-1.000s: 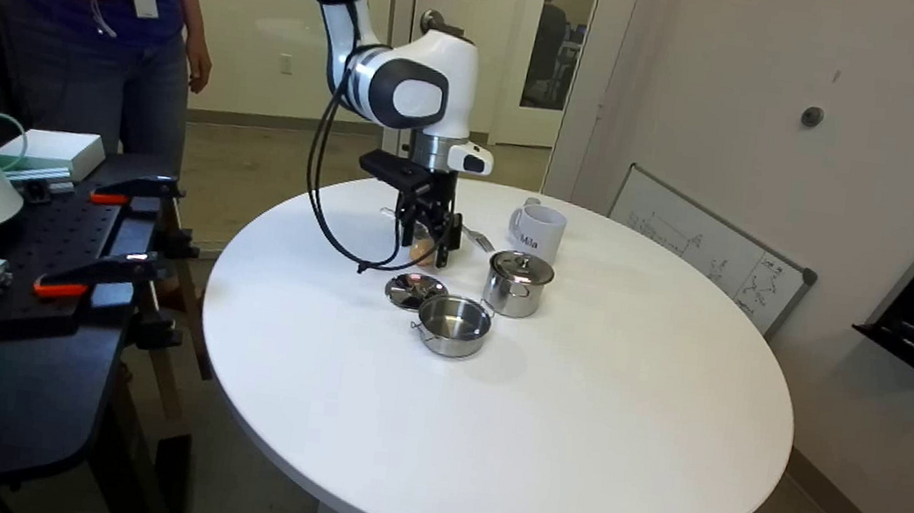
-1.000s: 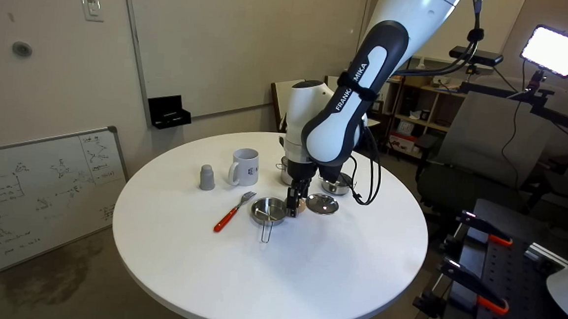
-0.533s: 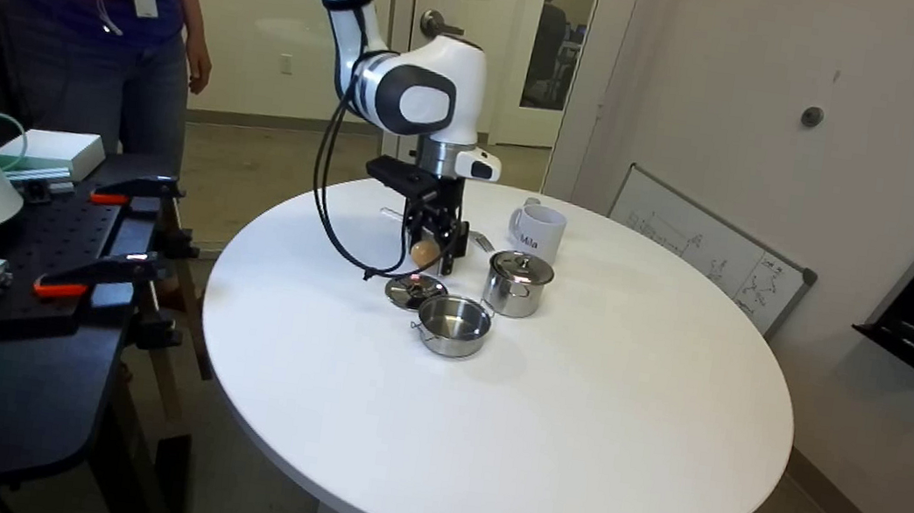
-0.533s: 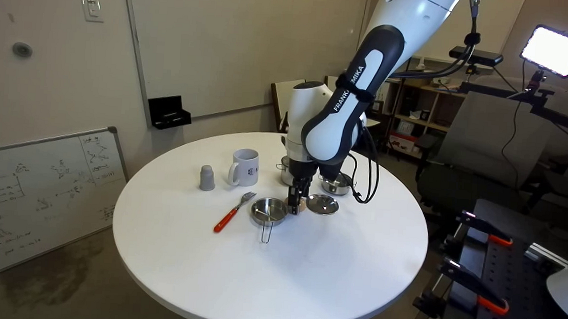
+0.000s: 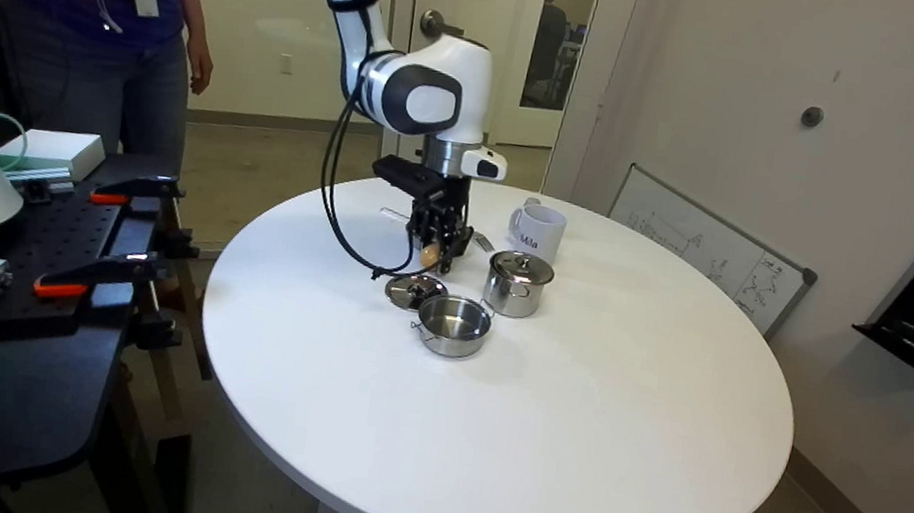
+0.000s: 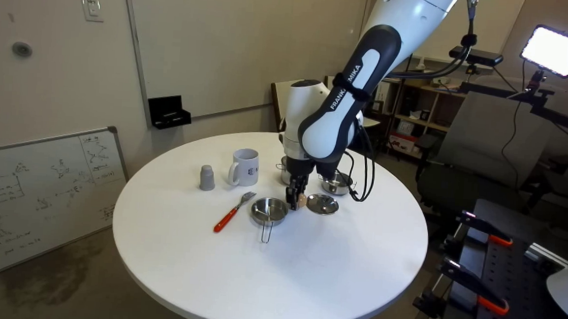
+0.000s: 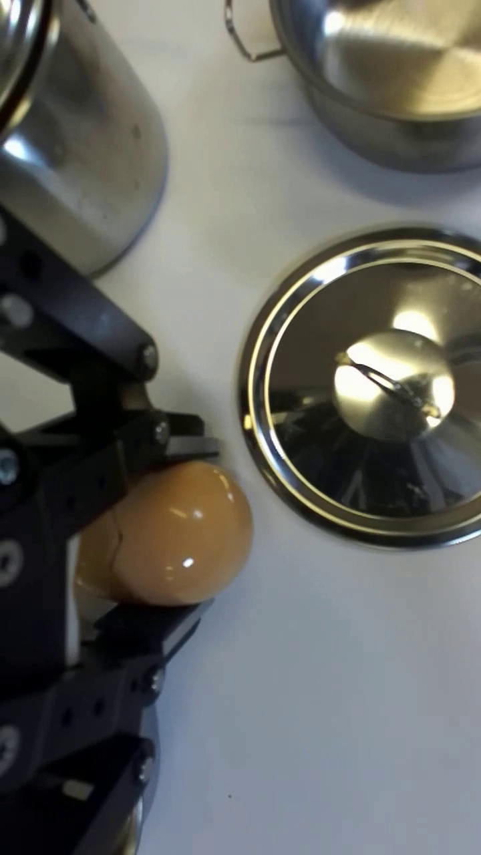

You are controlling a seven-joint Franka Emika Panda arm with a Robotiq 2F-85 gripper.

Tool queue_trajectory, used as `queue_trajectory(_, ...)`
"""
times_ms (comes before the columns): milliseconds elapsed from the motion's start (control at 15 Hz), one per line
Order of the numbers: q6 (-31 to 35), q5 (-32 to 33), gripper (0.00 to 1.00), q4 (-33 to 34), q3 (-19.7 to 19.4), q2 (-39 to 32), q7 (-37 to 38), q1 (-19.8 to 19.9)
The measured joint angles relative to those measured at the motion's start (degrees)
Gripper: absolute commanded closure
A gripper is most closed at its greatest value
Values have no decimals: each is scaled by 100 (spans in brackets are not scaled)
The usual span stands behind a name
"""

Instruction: Place the egg on the silver pan

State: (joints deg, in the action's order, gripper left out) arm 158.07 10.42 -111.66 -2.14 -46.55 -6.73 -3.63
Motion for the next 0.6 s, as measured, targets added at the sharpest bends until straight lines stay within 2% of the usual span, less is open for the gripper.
queue_trajectory(600,-154,0,78,-3,11,273,25,-142)
